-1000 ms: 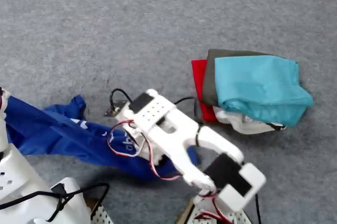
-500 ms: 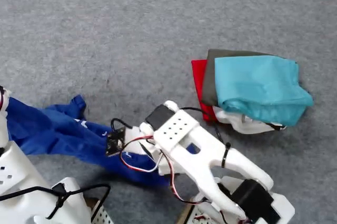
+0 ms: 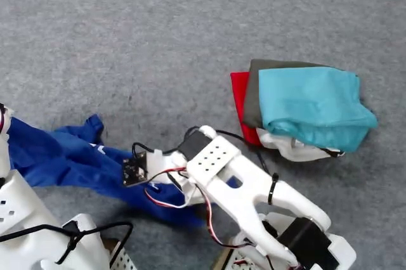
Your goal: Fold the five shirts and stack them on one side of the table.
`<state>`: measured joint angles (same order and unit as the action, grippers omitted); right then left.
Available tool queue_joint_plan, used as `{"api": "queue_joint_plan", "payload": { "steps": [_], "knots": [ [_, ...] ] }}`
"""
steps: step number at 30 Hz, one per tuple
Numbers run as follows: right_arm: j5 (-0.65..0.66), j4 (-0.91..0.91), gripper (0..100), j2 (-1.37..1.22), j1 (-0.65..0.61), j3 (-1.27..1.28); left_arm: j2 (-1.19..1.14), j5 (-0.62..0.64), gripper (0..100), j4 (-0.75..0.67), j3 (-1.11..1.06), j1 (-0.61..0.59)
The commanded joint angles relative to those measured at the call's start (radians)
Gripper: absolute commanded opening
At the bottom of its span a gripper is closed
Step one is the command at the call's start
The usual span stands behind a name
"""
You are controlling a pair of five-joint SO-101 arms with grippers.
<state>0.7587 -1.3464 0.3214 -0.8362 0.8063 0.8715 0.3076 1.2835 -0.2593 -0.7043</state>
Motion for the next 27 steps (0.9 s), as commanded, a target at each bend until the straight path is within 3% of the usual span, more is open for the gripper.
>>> {"api": "queue_joint_plan", "payload": {
  "steps": [1,6,12,15,19,27],
  "knots": [
    [-0.009,0.011,12.7,0.044,-0.045,0.025,0.007,-0.003,2,-0.021,0.002,-0.009],
    [-0.014,0.129,12.6,0.038,-0.093,0.077,0.005,-0.003,2,-0.023,0.002,-0.009],
    [-0.017,0.353,9.6,0.036,-0.054,0.165,0.005,-0.003,2,-0.025,0.000,-0.009],
    [-0.015,0.476,0.0,0.036,0.064,0.176,0.005,-0.003,2,-0.025,0.000,-0.009],
    [-0.012,0.621,0.2,0.036,0.265,0.171,0.005,-0.003,2,-0.025,0.000,-0.005],
    [0.044,0.683,0.2,-0.004,0.453,0.067,0.004,-0.002,2,-0.025,-0.003,-0.002]
  ]
}}
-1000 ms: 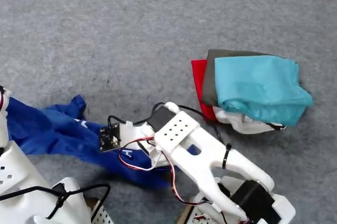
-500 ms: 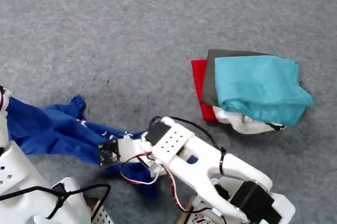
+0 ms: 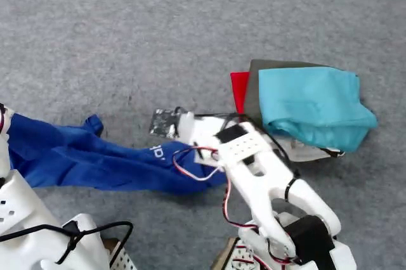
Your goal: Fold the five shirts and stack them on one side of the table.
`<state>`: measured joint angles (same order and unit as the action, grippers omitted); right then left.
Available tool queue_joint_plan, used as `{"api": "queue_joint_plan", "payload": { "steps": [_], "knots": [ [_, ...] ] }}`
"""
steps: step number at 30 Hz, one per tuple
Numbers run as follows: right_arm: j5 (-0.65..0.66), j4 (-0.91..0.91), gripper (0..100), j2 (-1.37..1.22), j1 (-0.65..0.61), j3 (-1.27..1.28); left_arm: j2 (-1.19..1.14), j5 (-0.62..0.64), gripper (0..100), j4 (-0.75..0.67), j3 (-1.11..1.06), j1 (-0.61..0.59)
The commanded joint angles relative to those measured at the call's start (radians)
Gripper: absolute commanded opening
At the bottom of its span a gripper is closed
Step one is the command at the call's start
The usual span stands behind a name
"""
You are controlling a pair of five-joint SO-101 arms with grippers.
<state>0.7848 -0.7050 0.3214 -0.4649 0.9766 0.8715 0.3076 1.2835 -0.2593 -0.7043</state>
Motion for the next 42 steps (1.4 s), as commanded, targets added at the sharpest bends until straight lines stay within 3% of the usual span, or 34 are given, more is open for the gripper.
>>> {"api": "queue_joint_plan", "payload": {
  "steps": [1,6,10,13,17,20,28,42],
  "knots": [
    [0.018,0.063,0.2,-0.035,0.107,-0.140,0.004,0.000,2,-0.037,-0.017,-0.002],
    [0.018,0.091,0.8,-0.268,0.148,-0.361,0.012,0.028,2,-0.178,-0.187,-0.005],
    [0.012,-0.081,11.2,-0.357,0.139,-0.518,0.015,0.026,2,-0.181,-0.218,-0.011],
    [0.021,-0.227,15.6,-0.308,0.111,-0.570,0.015,0.026,2,-0.180,-0.219,-0.011],
    [0.069,-0.427,7.1,-0.148,0.050,-0.532,0.015,0.026,2,-0.180,-0.218,-0.012],
    [0.078,-0.493,8.0,0.008,-0.007,-0.417,0.015,0.031,2,-0.180,-0.218,-0.011],
    [0.020,-0.482,11.5,0.217,-0.150,-0.143,0.008,0.074,2,-0.184,-0.222,-0.003],
    [-0.012,-0.318,14.7,-0.117,-0.154,-0.211,0.015,0.071,2,-0.195,-0.259,-0.005]
  ]
}}
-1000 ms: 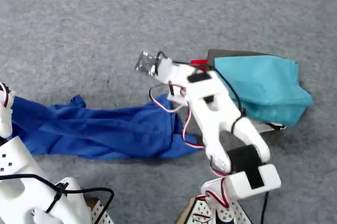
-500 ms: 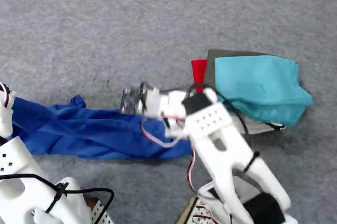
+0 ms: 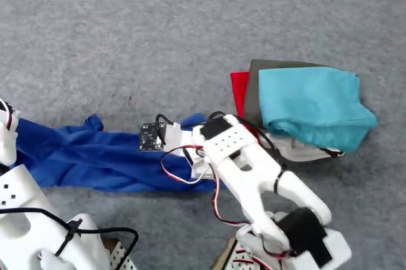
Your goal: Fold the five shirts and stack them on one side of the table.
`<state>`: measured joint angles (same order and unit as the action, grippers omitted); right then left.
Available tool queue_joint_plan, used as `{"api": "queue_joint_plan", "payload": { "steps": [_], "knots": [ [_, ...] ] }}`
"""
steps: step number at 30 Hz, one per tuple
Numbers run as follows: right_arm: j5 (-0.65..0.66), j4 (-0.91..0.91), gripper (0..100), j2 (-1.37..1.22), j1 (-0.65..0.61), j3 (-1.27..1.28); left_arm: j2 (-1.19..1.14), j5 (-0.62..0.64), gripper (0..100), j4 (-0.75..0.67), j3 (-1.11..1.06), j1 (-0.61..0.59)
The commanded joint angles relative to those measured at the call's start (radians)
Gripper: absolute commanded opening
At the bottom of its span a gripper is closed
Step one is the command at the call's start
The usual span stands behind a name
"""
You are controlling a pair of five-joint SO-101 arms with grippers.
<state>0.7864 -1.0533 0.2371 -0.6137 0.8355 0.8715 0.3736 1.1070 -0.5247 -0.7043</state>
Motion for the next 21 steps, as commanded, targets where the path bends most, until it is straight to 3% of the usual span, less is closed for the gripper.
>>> {"api": "queue_joint_plan", "payload": {
  "steps": [1,21],
  "knots": [
    [-0.014,0.035,14.7,-0.044,-0.005,-0.065,0.015,0.005,2,-0.018,0.006,-0.005],
    [-0.015,-0.103,14.8,0.120,-0.051,-0.042,0.015,0.006,2,-0.018,0.009,-0.003]
  ]
}}
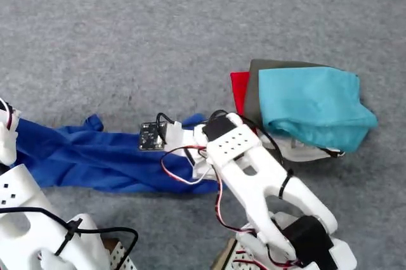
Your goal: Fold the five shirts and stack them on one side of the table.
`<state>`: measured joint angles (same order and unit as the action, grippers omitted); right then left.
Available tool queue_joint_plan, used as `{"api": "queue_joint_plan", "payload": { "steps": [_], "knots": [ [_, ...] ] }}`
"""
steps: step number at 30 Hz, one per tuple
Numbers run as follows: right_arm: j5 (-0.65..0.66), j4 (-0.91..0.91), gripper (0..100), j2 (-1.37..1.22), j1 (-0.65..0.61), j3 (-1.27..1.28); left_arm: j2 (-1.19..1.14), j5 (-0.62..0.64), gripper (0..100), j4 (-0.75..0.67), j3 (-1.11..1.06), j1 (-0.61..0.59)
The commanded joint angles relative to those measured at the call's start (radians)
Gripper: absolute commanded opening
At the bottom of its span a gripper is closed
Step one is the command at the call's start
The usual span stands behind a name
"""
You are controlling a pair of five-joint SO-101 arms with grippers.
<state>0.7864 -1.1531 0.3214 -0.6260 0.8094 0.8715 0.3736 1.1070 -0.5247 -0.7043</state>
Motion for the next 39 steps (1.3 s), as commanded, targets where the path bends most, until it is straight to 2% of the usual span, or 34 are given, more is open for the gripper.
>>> {"api": "queue_joint_plan", "payload": {
  "steps": [1,9,17,34,39],
  "knots": [
    [-0.017,0.000,14.8,0.035,-0.059,-0.007,0.015,0.006,2,-0.018,0.009,-0.003],
    [-0.057,0.137,14.8,0.031,-0.084,0.101,0.015,0.006,2,-0.018,0.009,-0.003],
    [-0.025,0.189,14.9,0.030,-0.008,0.110,0.015,0.008,2,-0.018,0.009,-0.003],
    [0.003,0.267,14.3,-0.162,0.002,0.104,0.015,0.009,2,-0.017,0.009,-0.003],
    [0.003,0.278,2.7,-0.163,0.053,0.082,0.015,0.009,2,-0.017,0.009,-0.003]
  ]
}}
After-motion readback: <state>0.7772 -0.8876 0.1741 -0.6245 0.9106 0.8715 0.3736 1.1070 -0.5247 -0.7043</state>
